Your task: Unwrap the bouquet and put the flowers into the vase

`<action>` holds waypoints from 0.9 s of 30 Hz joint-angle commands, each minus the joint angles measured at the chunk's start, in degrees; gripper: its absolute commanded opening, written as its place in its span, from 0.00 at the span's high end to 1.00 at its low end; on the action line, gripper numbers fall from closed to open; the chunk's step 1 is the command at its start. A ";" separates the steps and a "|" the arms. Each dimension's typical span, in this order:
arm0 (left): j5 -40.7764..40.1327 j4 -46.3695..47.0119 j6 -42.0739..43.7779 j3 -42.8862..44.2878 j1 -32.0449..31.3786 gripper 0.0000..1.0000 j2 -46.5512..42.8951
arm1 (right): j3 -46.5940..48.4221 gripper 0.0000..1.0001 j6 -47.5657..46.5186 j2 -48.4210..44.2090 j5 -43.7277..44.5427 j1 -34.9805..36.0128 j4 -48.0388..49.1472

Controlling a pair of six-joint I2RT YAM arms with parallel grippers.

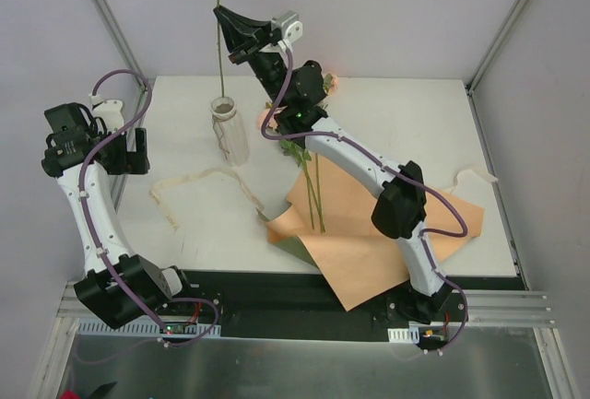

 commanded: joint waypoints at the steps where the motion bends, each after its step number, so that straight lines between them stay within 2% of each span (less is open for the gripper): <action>1: 1.27 -1.29 1.42 0.40 0.39 0.02 -0.37 | -2.80 1.00 1.06 0.63 -0.47 -0.51 5.50; 10: 1.27 -1.81 1.94 0.57 0.39 0.02 -1.33 | -6.23 1.00 2.47 1.60 -0.47 -0.43 5.24; 13: 1.71 -1.90 1.77 0.22 0.48 0.02 -1.34 | -10.18 1.00 3.43 0.98 -0.65 -0.25 5.06; 16: 1.98 -1.90 1.33 -0.04 0.48 0.01 -1.34 | -15.19 1.00 2.82 -1.47 -0.65 0.45 0.69; 17: 2.15 -1.82 1.24 0.04 0.39 0.01 -1.42 | -16.60 0.96 2.47 -2.35 -0.65 0.71 -0.20; 18: 2.24 -1.82 0.98 0.04 0.39 0.01 -1.42 | -20.18 0.81 2.29 -4.10 -0.47 1.24 -0.65; 21: 3.29 -1.82 0.89 0.31 0.48 0.01 -1.51 | -27.04 0.62 1.94 -8.31 2.16 1.51 -0.74; 23: 3.82 -1.90 0.72 0.75 0.48 0.01 -1.16 | -29.61 0.54 1.33 -10.00 2.86 1.68 -1.61; 24: 3.91 -1.90 0.72 0.83 0.39 0.01 -0.99 | -30.57 0.44 1.06 -11.66 3.22 1.68 -1.79; 27: 4.09 -1.90 0.63 1.01 0.48 0.01 -0.46 | -33.83 0.32 -0.52 -15.43 4.70 1.69 -3.54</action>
